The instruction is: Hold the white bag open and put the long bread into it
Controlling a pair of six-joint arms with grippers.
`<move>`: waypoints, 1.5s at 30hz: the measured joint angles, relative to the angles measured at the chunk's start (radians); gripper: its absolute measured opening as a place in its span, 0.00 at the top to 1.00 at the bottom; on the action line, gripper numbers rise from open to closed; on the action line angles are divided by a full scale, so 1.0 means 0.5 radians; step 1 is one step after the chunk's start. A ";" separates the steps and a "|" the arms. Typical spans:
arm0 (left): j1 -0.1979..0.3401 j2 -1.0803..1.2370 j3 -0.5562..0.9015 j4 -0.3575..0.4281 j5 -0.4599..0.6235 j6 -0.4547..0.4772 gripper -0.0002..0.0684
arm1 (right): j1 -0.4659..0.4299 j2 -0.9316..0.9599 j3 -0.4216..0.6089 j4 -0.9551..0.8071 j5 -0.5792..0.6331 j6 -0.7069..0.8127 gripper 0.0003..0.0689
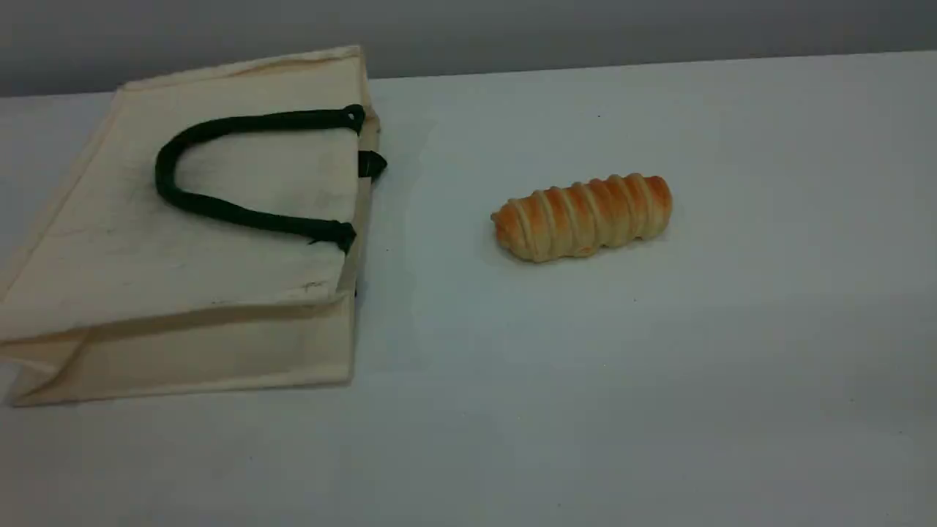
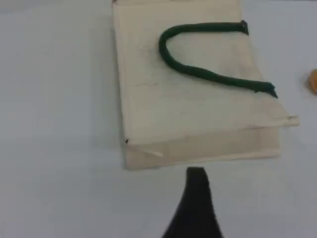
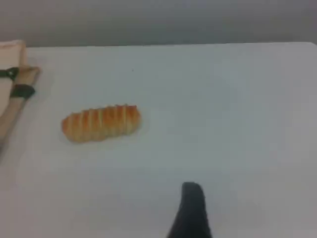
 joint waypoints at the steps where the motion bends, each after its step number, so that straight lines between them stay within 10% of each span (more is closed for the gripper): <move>1: 0.000 0.000 0.000 0.000 0.000 0.000 0.22 | 0.000 0.000 0.000 0.000 -0.006 0.000 0.23; 14: -0.001 0.575 -0.378 0.017 0.036 -0.109 0.22 | 0.000 0.442 -0.235 0.181 -0.167 -0.183 0.23; 24: 0.000 1.576 -0.687 0.230 -0.365 -0.258 0.22 | 0.000 1.426 -0.381 0.669 -0.900 -0.643 0.23; 45: 0.000 3.146 -0.904 0.372 -1.200 -0.527 0.22 | 0.048 2.801 -0.653 1.738 -1.166 -1.602 0.23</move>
